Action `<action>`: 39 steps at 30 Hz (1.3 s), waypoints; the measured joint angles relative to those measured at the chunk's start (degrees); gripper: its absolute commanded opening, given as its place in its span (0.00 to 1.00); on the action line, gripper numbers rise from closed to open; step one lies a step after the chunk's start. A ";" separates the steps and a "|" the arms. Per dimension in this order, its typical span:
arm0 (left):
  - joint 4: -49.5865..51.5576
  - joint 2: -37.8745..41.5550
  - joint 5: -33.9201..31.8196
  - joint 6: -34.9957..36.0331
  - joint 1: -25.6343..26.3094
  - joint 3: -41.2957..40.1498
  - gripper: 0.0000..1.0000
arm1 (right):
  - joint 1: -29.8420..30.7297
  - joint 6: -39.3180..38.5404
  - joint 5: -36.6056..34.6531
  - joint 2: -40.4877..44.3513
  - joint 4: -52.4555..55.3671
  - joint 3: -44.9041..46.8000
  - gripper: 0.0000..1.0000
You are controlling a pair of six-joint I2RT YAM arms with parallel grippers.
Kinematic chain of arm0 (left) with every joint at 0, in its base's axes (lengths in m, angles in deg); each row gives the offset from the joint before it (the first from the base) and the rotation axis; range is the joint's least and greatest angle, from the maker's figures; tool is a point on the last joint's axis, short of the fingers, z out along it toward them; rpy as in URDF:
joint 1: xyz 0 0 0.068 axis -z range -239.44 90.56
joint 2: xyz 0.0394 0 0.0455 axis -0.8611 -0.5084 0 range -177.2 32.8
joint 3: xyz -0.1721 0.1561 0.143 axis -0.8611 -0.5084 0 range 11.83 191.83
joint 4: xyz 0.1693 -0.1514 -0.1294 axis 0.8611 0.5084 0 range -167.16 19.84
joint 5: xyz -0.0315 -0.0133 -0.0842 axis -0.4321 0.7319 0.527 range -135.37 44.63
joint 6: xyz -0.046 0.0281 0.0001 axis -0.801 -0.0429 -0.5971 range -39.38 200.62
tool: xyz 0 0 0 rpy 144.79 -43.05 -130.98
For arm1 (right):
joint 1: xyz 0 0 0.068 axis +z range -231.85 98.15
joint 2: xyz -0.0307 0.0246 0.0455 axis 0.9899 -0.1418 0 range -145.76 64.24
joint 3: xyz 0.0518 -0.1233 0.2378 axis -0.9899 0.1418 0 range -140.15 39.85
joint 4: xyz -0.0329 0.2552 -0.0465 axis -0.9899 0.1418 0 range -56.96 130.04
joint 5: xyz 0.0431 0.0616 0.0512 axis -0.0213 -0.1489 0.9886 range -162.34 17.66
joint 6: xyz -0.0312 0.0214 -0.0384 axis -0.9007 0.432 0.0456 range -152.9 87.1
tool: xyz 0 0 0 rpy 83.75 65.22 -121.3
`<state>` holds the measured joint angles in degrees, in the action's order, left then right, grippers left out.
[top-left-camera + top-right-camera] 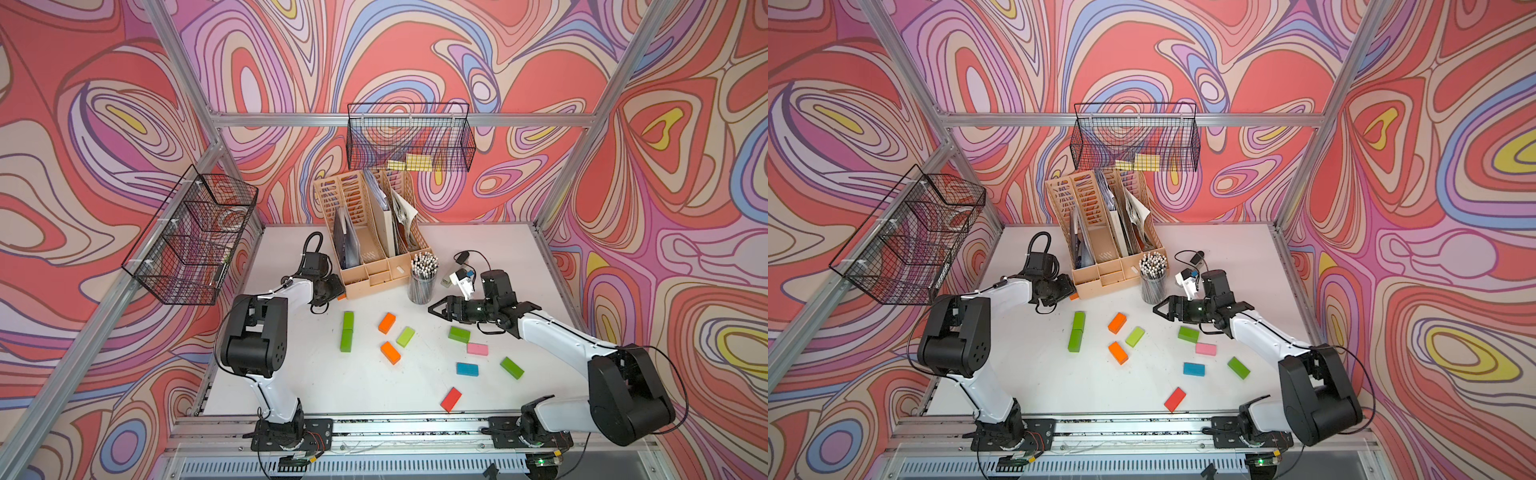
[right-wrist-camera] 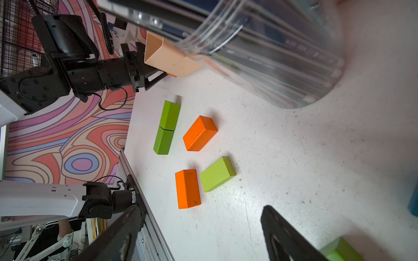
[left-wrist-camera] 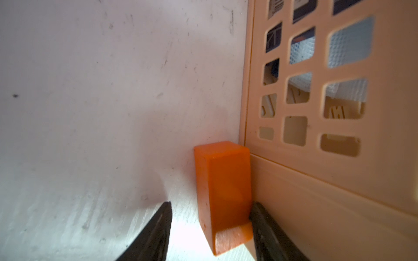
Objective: Assemble the letter c with building blocks
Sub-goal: Adjust the building block at the center of the board, then pick up the building block from the center of the board.
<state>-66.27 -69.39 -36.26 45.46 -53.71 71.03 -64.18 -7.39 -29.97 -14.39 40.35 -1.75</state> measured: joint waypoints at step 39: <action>3.45 3.26 -4.33 10.12 -0.79 -0.35 0.50 | 0.00 -0.42 -0.39 -0.07 0.42 -0.02 0.88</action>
<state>-62.81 -66.13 -40.59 55.58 -54.49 70.68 -64.18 -7.80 -30.36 -14.45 40.77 -1.77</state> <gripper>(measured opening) 0.515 0.876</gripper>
